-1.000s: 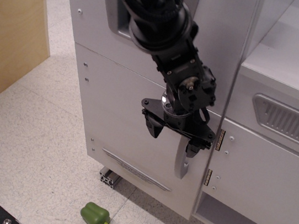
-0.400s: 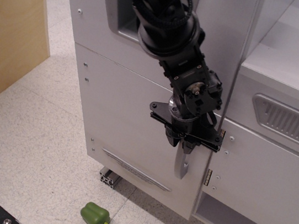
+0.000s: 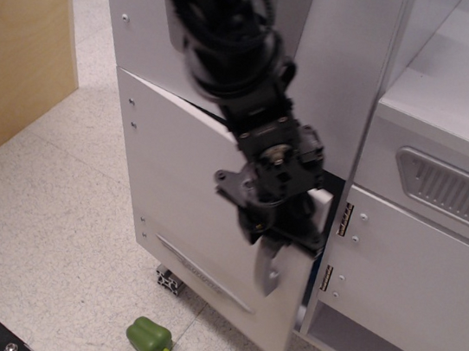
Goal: Open low fridge
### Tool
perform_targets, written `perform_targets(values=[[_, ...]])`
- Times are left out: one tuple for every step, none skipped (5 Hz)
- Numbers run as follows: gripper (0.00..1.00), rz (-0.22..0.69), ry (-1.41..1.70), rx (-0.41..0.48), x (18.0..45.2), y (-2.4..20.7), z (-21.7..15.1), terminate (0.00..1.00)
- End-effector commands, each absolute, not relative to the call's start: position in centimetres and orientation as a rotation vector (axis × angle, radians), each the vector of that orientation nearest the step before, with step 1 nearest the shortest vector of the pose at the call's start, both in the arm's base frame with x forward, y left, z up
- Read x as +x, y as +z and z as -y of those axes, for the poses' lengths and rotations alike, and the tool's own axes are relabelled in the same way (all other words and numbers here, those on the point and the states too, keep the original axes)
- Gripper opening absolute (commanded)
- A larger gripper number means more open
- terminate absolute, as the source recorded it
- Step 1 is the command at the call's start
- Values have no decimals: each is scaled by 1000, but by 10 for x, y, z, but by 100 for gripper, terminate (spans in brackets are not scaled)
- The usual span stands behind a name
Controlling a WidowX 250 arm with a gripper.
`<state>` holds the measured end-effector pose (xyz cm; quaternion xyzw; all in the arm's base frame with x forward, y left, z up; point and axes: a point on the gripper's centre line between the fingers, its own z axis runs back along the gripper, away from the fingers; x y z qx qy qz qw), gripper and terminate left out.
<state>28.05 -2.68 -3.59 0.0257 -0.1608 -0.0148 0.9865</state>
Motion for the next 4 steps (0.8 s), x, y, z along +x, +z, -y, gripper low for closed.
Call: perform_targets(values=[[100, 305, -110, 110, 255, 11, 5, 0], [100, 280, -137, 128, 250, 39, 2, 0], [100, 302, -130, 79, 254, 69, 4, 0], [100, 318, -130, 46, 271, 68, 18, 0]])
